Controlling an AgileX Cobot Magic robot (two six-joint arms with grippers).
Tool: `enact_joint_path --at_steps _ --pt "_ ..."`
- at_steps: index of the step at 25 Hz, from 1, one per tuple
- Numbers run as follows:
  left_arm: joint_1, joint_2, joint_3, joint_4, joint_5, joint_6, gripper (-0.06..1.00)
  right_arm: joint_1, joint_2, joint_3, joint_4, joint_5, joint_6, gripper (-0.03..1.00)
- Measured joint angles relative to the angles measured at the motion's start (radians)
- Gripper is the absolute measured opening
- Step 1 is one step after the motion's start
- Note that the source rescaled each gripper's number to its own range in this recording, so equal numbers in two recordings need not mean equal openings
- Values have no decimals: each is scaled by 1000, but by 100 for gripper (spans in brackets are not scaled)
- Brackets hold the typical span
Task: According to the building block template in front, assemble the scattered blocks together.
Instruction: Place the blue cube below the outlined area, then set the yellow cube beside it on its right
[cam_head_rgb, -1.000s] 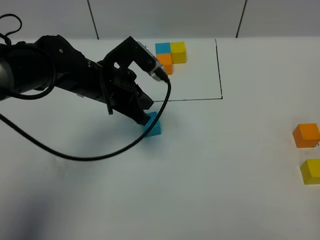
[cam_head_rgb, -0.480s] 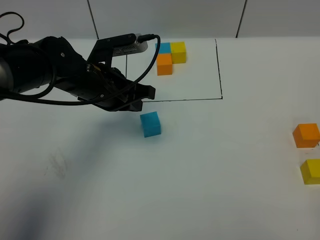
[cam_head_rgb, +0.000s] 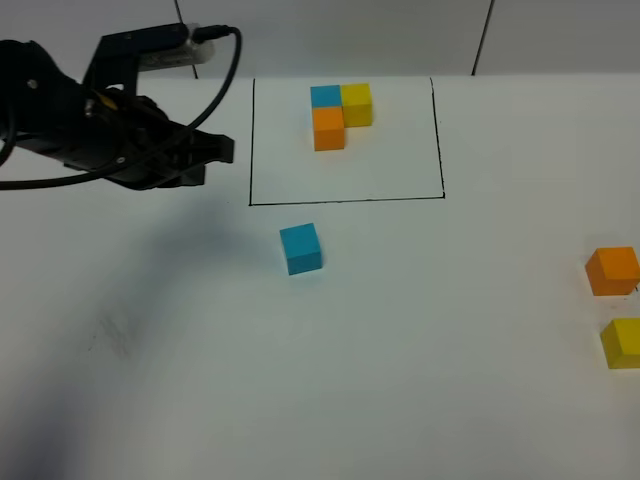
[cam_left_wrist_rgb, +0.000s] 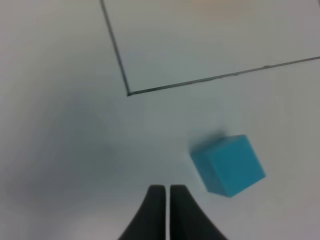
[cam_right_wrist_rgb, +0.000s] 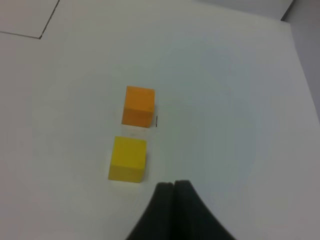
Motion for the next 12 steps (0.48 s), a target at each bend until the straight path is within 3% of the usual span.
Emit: enact_joint_path --at_steps 12 --pt "274 -352 361 70 25 -2 0 0 0 0 0 0 0 0"
